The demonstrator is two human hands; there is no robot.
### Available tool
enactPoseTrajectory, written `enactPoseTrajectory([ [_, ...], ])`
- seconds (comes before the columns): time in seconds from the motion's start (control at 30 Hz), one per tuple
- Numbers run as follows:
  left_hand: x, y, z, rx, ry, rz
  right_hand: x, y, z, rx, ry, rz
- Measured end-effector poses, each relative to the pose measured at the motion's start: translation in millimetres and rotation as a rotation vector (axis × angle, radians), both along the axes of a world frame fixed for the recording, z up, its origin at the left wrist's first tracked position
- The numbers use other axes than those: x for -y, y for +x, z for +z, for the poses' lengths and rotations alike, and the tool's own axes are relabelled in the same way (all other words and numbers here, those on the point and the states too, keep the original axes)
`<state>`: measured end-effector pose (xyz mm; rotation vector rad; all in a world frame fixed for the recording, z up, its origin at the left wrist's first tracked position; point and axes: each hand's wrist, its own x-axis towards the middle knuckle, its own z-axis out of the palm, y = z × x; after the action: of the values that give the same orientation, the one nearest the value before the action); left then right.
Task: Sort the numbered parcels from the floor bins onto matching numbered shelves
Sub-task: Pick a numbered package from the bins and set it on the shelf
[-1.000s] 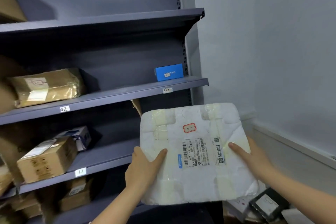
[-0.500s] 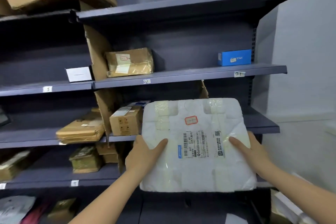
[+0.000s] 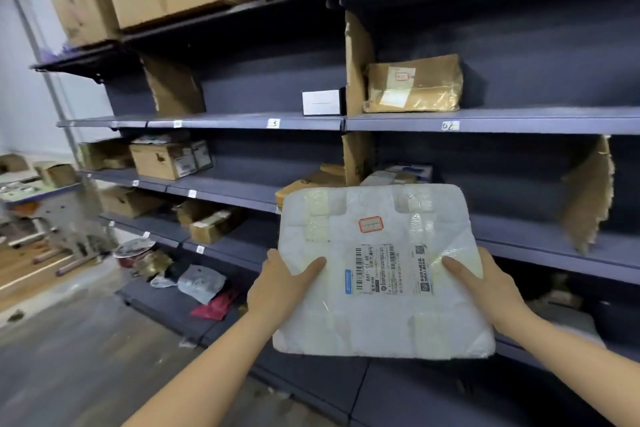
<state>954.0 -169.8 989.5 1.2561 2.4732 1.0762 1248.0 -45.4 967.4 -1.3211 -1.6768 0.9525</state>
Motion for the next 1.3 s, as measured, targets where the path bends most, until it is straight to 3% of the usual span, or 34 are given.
enactPoseTrajectory([
  [0.33, 44.6, -115.9, -21.7, 0.031, -0.058, 0.240, -43.3, -161.6, -24.6, 0.016, -0.054, 0.319],
  [0.7, 41.4, -249.3, -12.8, 0.034, -0.067, 0.518, -96.4, -353.2, -23.0, 0.014, -0.073, 0.585],
  [1.03, 12.8, -398.4, -16.0, 0.018, -0.070, 0.564, -130.0, -500.6, -29.4, 0.003, -0.058, 0.601],
  [1.3, -3.4, -550.1, -16.4, 0.042, -0.068, 0.446, -123.1, -632.1, -21.0, -0.012, -0.094, 0.492],
])
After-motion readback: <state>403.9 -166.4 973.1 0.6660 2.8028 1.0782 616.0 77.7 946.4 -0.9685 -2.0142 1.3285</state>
